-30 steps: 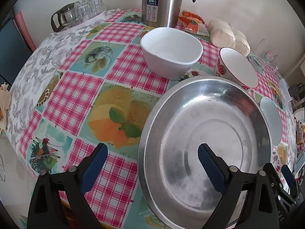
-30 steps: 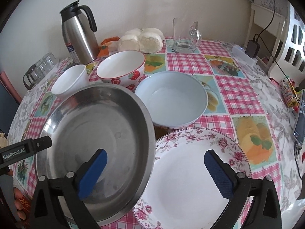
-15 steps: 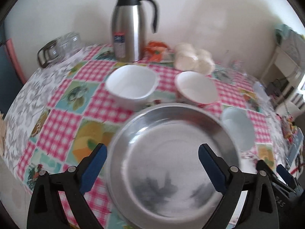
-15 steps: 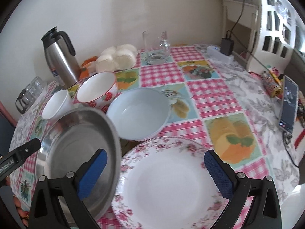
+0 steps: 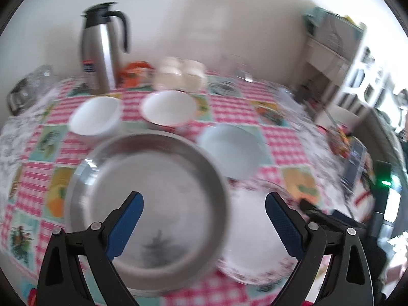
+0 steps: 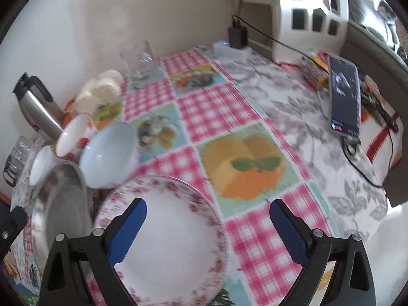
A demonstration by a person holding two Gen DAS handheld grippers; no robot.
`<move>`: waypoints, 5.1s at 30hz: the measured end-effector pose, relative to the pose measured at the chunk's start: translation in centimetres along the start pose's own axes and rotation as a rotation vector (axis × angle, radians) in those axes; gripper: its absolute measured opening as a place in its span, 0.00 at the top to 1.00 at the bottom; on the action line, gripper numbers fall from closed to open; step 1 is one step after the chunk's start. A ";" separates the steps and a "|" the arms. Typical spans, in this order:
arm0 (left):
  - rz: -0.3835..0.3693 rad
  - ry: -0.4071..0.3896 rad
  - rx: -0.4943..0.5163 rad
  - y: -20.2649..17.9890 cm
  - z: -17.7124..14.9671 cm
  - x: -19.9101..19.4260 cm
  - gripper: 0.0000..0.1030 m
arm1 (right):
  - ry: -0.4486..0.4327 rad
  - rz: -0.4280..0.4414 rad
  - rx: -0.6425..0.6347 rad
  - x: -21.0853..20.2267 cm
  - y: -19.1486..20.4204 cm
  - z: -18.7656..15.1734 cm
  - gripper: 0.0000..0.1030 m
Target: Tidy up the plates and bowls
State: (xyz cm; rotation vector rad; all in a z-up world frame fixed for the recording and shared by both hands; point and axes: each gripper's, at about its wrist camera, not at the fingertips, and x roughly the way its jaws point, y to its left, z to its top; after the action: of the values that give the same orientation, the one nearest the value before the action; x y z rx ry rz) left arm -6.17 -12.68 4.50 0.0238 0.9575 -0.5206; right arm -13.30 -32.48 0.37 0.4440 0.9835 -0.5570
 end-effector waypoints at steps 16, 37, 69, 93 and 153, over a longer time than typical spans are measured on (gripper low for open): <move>-0.120 0.177 0.051 -4.4 -2.7 3.1 0.04 | 0.215 0.032 0.020 4.3 -2.0 -1.8 0.21; -0.115 0.244 0.088 -5.8 -3.6 4.0 0.07 | 0.192 -0.070 0.087 3.4 -4.2 -1.6 0.48; -0.027 0.386 -0.080 -4.7 -5.4 10.4 0.71 | 0.169 0.001 0.183 4.0 -6.0 -1.2 0.64; -0.122 0.392 -0.065 -4.7 -5.1 11.0 0.85 | 0.138 0.033 0.226 3.7 -7.5 -1.0 0.74; -0.165 0.059 -0.091 3.8 1.0 1.1 0.84 | -0.111 0.244 0.096 -2.7 1.1 0.2 0.89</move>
State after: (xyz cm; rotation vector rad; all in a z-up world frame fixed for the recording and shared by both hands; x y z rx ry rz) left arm -3.20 -10.06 3.42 -0.1233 1.0458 -0.6306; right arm -13.63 -31.08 2.94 0.6040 0.7852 -0.4046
